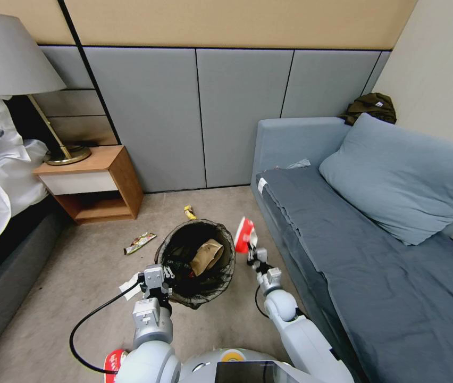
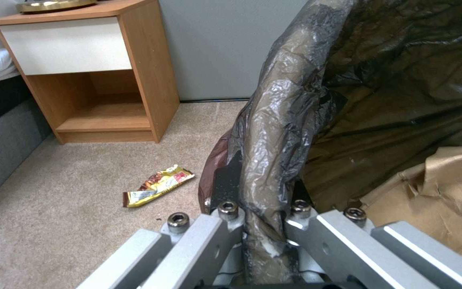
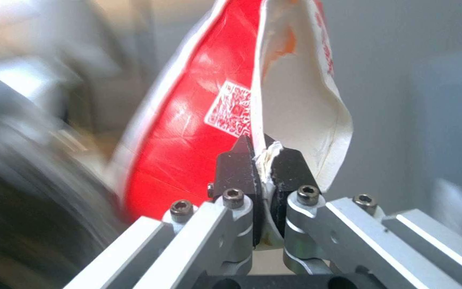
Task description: Pick up the trash bin, then pick up the garbage from the floor and place it into the trash bin.
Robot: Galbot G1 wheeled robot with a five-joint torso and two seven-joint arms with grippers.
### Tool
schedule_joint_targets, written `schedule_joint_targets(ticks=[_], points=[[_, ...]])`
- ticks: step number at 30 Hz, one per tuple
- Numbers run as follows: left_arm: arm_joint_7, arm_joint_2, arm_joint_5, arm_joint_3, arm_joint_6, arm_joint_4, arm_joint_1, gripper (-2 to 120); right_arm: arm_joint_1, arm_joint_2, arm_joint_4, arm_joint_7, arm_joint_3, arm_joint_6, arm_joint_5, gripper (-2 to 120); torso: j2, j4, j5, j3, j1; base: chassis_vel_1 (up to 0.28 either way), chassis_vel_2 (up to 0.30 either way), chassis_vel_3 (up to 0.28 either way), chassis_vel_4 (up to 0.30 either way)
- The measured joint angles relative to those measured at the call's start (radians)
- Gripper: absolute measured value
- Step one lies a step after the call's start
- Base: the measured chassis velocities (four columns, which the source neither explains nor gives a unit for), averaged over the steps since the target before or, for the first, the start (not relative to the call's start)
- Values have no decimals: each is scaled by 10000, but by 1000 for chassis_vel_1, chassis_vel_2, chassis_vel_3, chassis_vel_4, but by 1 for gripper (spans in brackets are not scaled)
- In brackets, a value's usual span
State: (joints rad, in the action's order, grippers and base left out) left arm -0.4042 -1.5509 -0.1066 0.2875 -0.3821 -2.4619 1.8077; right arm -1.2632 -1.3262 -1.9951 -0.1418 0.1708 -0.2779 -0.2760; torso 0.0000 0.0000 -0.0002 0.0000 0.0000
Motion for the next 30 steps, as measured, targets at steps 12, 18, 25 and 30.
schedule_joint_targets(ticks=[12,18,25,30], points=[[0,0,0,0,0,0,0,0,-834,363,-1930,-2932,-640,-1022,-996,0,1,-1,2,-1,0,0,0,0,0],[0,0,0,0,0,0,0,0,-1067,462,-1190,-3302,-1407,-1107,-554,0,0,0,2,-1,0,0,0,0,0],[0,0,0,1,0,0,0,0,-1198,492,-232,-3334,-1871,-1353,-114,0,0,-1,2,0,0,0,0,0,0],[0,0,0,0,0,0,0,0,-1126,466,312,-3264,-1869,-1399,-131,0,0,0,3,0,-1,0,0,0,0]])
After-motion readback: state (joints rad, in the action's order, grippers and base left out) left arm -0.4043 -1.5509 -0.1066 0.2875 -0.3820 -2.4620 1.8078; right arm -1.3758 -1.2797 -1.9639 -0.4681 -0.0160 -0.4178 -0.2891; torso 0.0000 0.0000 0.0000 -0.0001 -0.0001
